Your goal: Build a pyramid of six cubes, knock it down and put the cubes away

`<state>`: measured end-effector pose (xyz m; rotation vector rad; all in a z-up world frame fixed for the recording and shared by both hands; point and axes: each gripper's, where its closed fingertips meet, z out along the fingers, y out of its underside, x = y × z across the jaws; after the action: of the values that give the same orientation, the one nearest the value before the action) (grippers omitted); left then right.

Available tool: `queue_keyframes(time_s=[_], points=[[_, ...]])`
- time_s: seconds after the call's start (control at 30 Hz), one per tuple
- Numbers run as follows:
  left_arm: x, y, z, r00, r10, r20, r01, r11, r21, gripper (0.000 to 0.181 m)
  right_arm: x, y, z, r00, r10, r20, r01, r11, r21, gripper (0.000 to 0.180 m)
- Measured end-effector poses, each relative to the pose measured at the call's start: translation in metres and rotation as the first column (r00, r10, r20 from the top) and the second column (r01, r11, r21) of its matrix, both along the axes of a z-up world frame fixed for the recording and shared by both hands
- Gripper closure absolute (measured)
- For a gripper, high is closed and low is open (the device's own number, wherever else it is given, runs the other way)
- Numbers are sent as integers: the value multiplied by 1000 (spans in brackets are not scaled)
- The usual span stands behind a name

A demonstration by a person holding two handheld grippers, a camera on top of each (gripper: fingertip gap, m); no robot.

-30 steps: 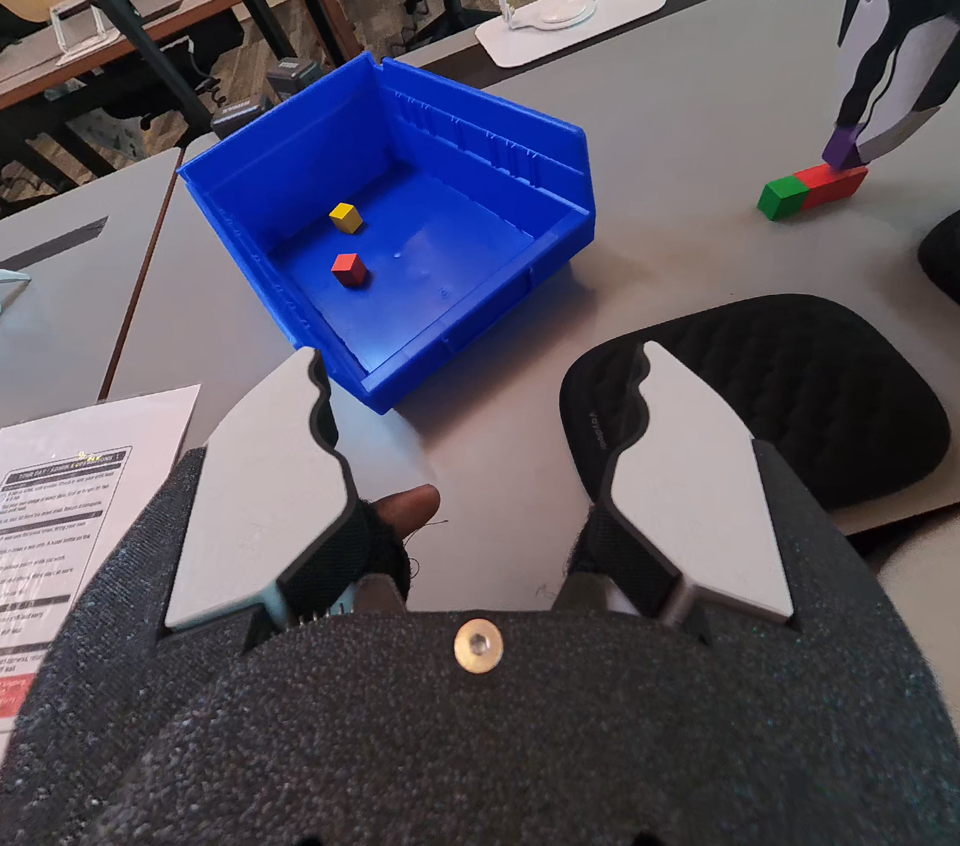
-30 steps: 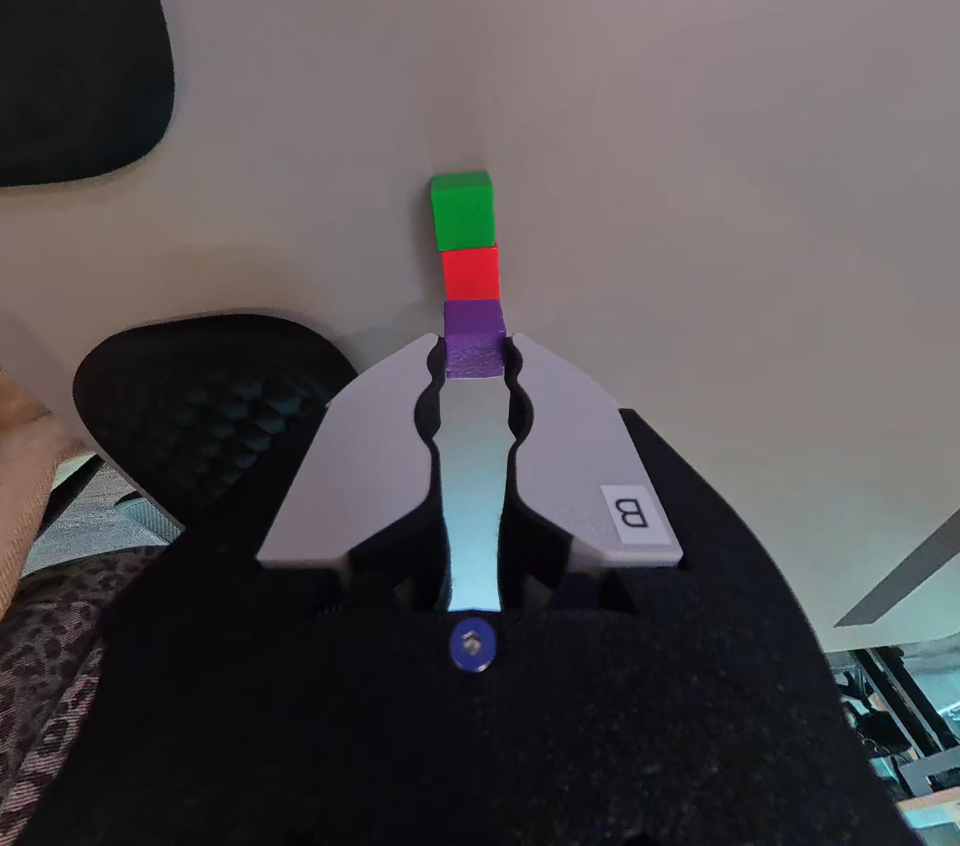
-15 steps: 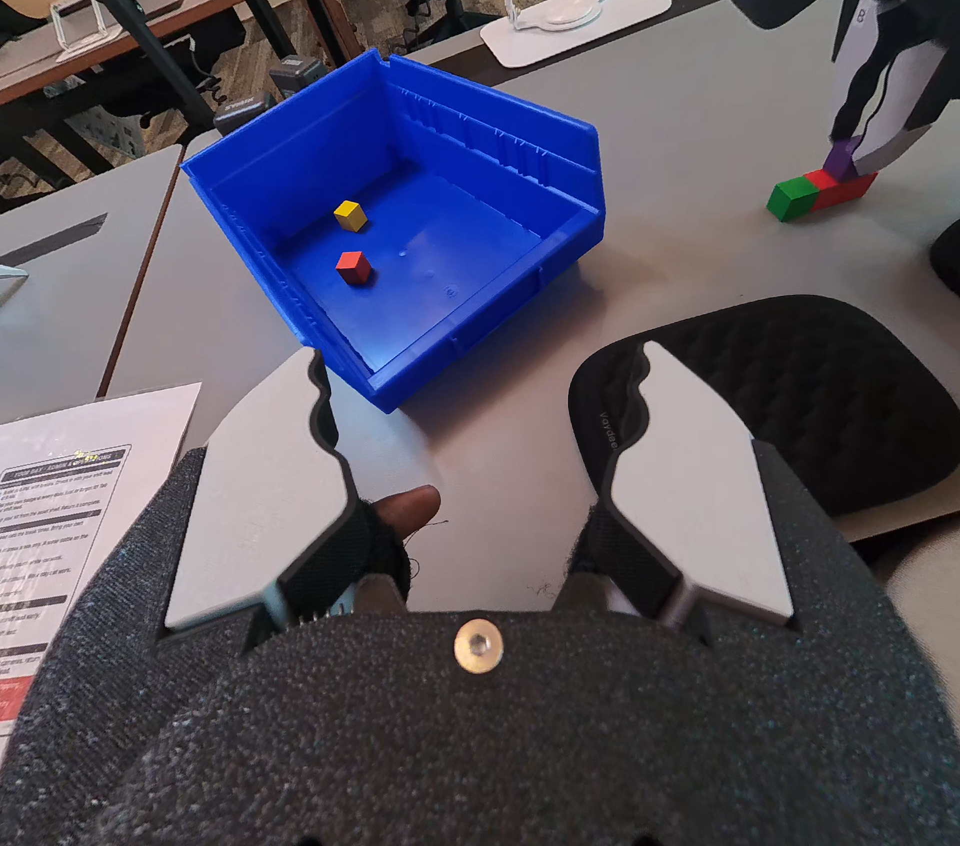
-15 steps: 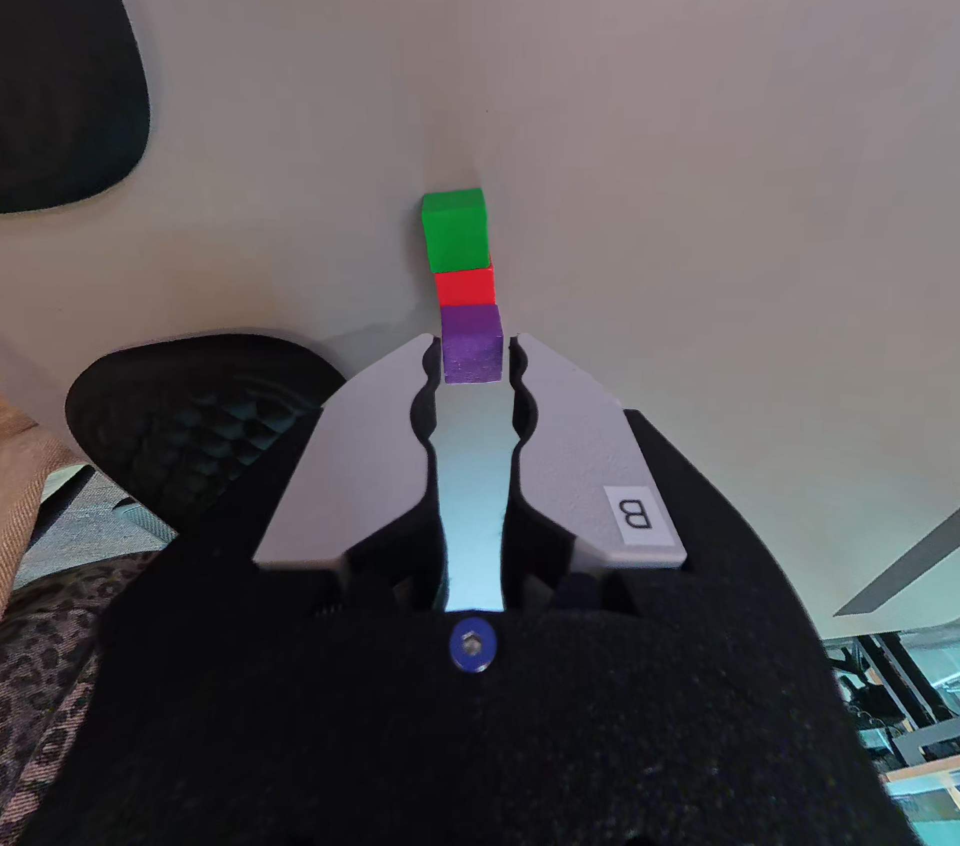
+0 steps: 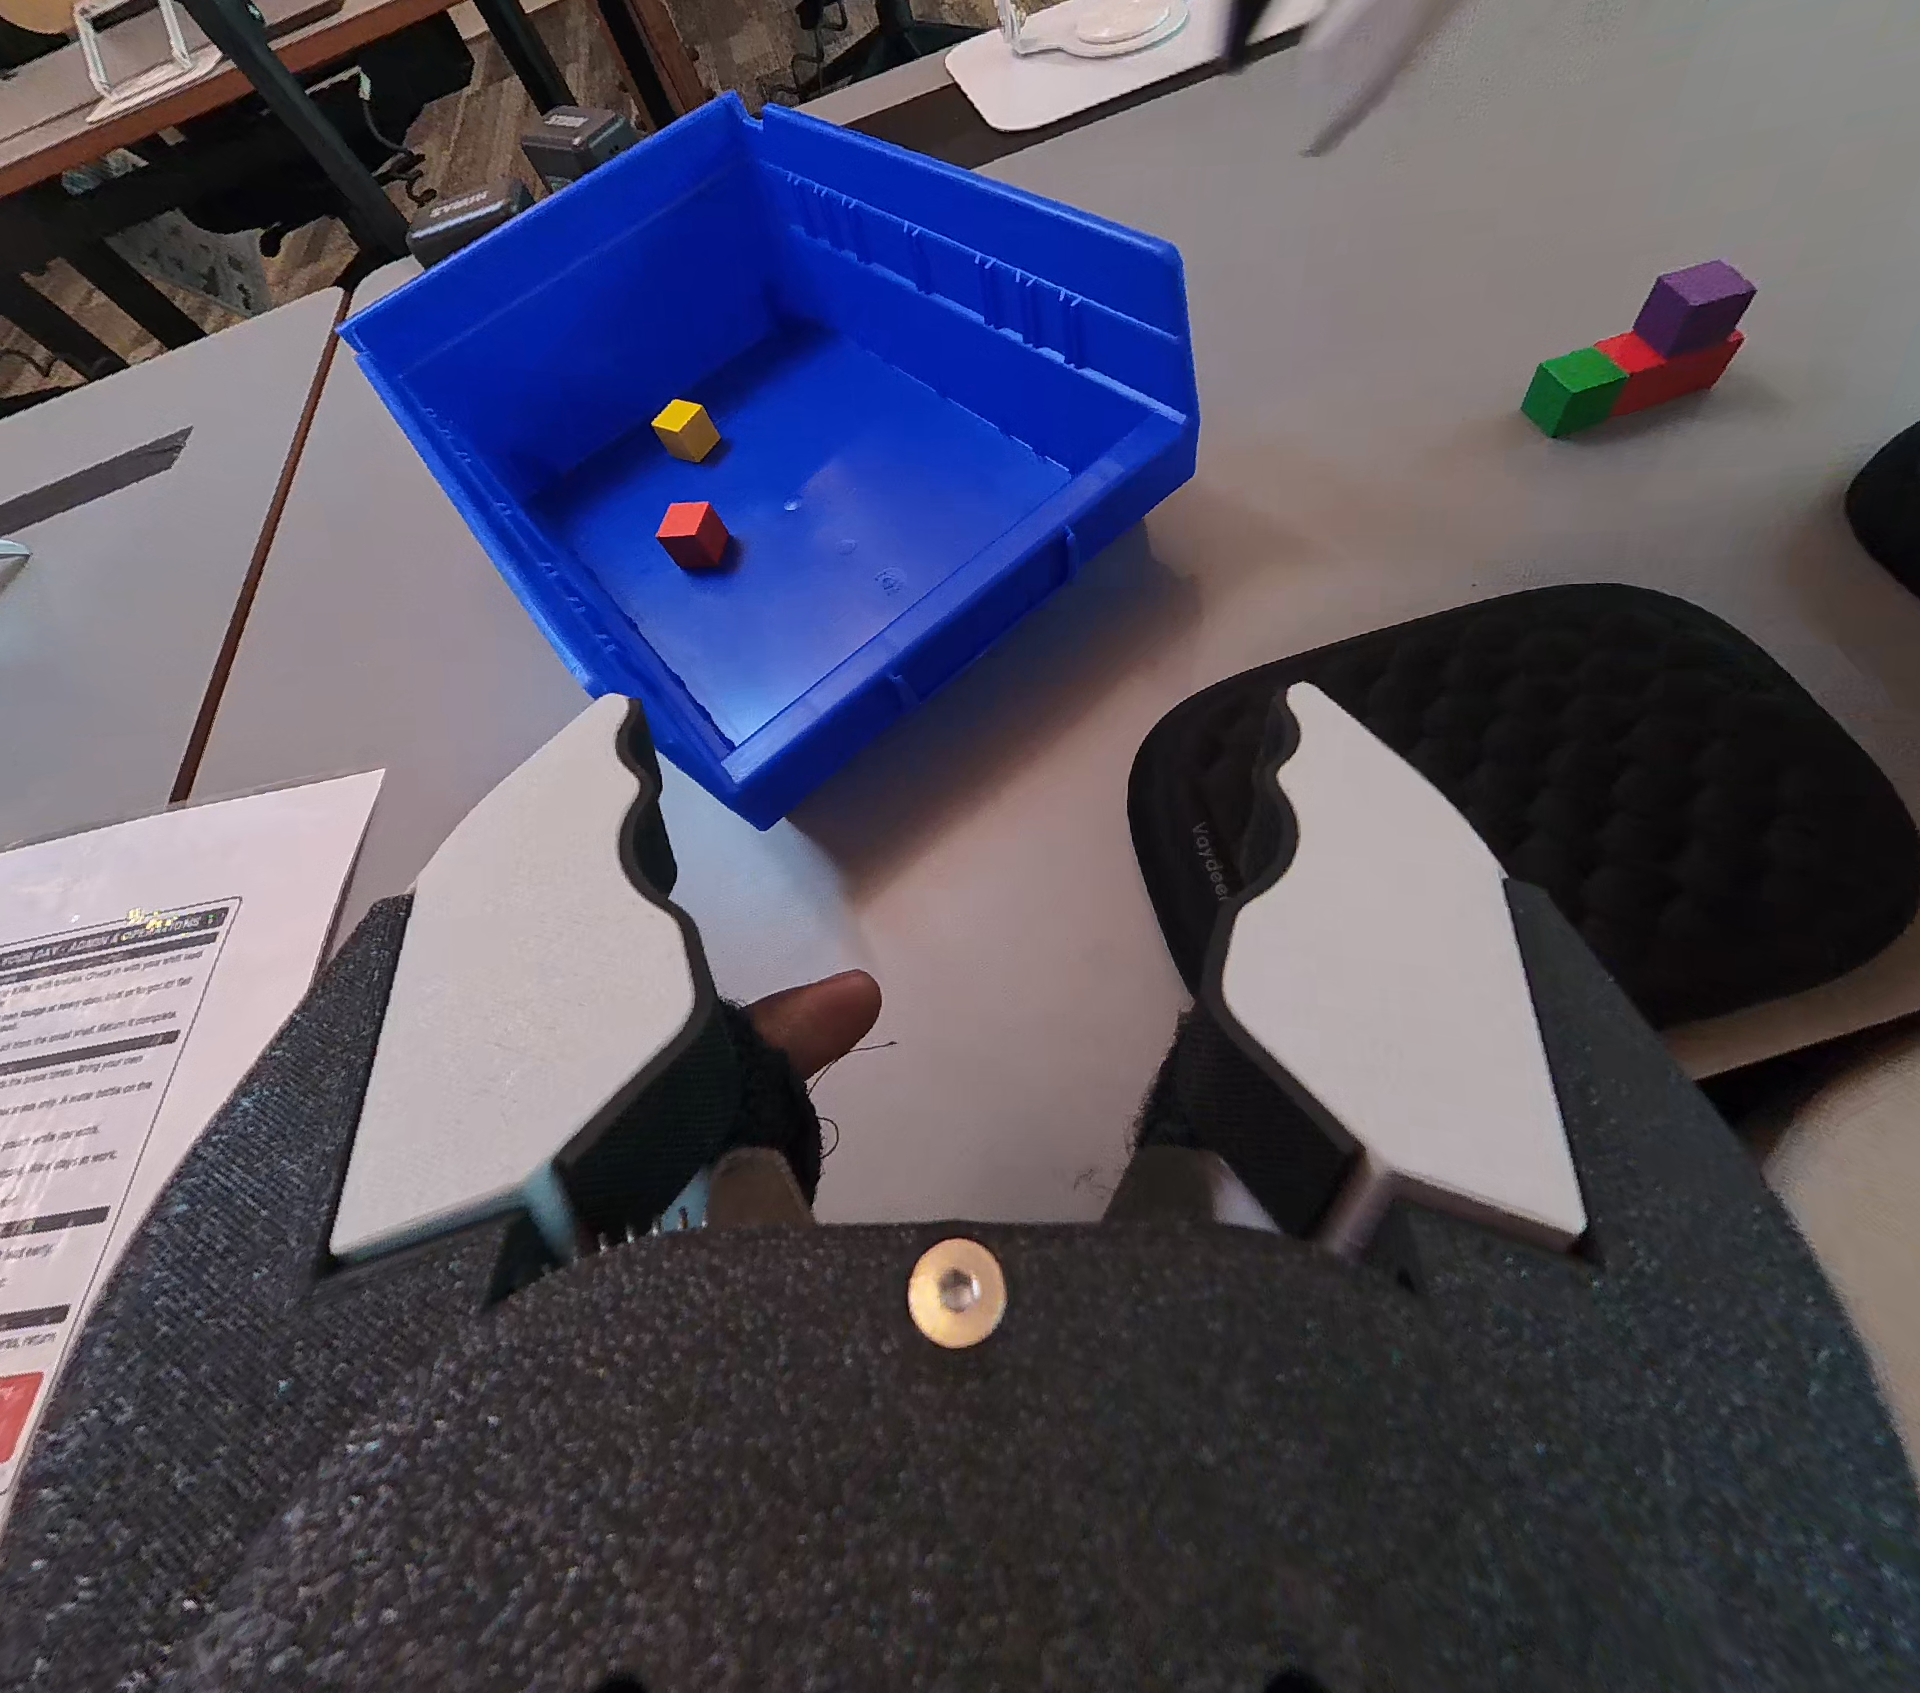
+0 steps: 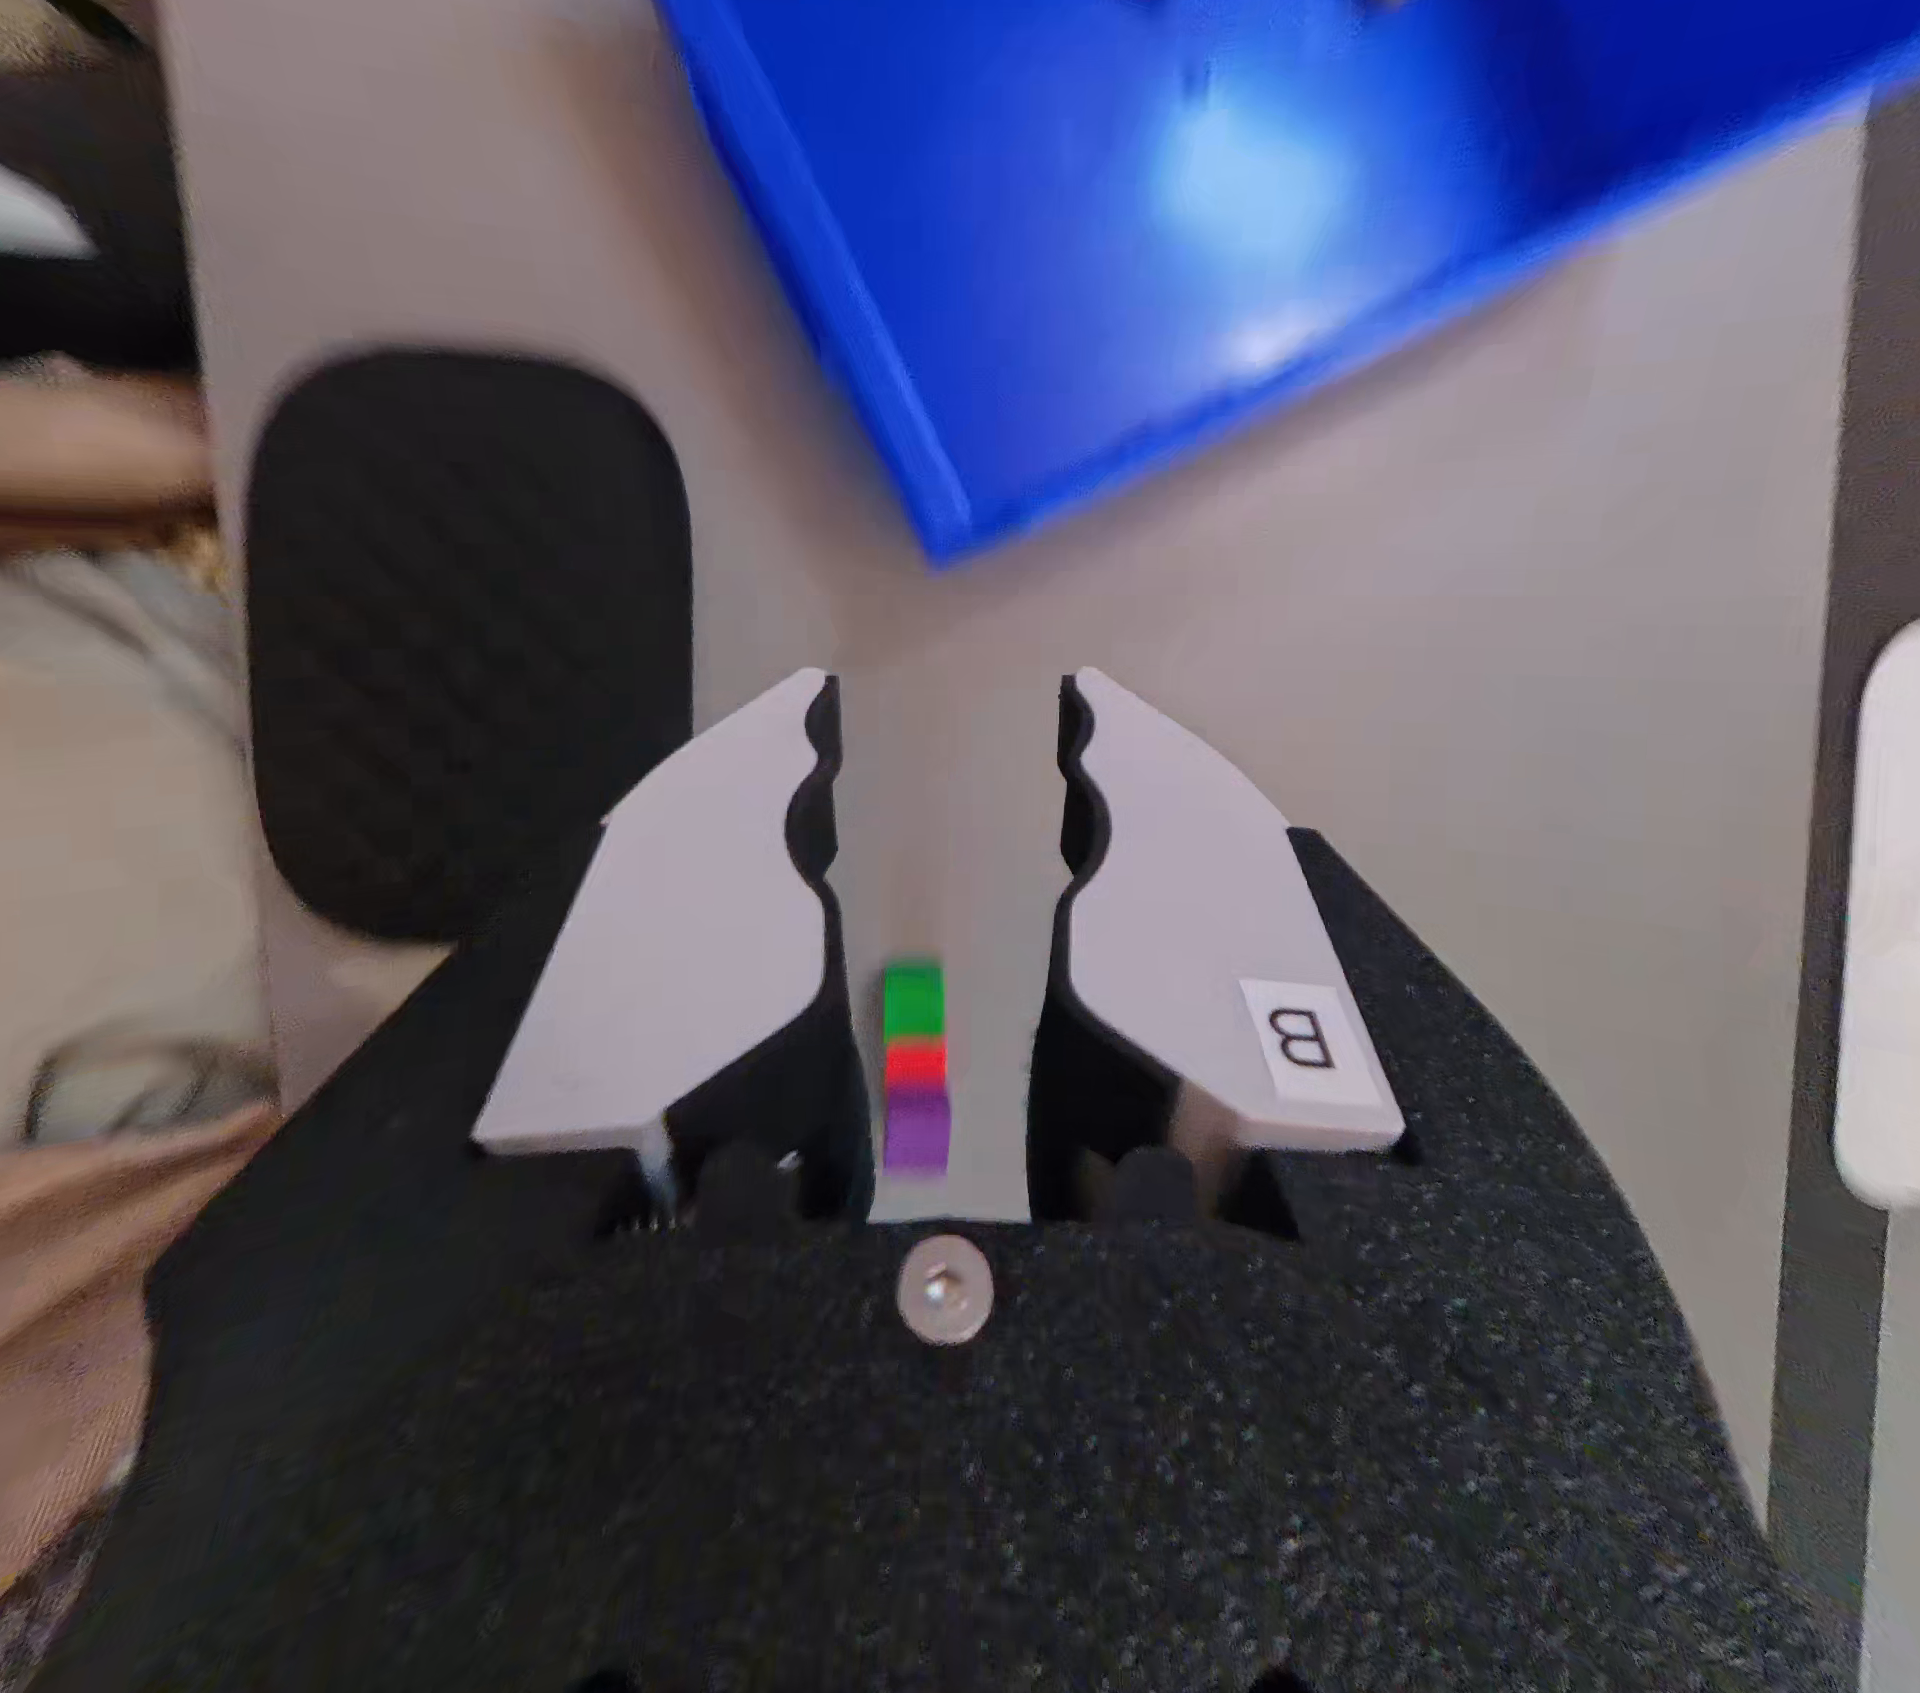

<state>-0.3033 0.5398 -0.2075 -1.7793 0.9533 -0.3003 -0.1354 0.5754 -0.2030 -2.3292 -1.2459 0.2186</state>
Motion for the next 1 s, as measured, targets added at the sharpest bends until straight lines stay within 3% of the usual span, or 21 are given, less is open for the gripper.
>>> queue_keyframes(time_s=[0.17, 0.4, 0.57, 0.67, 0.77, 1.0], points=[[-4, -2, 0, 1000, 0, 12, 0, 1000, -4, 72, -85, 68, 9, 990, 67, -124, -69, 998, -7, 133], [-15, -5, -4, 999, 27, 31, -27, 999, -18, 73, -137, 163, -67, 992, -123, -20, 117, 978, -175, 134], [-35, -5, -5, 994, 93, 52, -92, 995, -27, 73, -144, 195, -105, 983, -162, 82, 173, 973, -153, 145], [-46, -5, -5, 989, 134, 61, -132, 991, -33, 73, -148, 200, -117, 984, -133, 117, 148, 980, -134, 159], [-52, -7, -6, 986, 153, 58, -152, 988, -33, 73, -148, 190, -106, 988, -69, 141, 87, 988, -126, 159], [-42, -14, -5, 990, 133, 47, -132, 991, -25, 73, -118, 96, -8, 985, 161, 67, -160, 987, -12, 158]])
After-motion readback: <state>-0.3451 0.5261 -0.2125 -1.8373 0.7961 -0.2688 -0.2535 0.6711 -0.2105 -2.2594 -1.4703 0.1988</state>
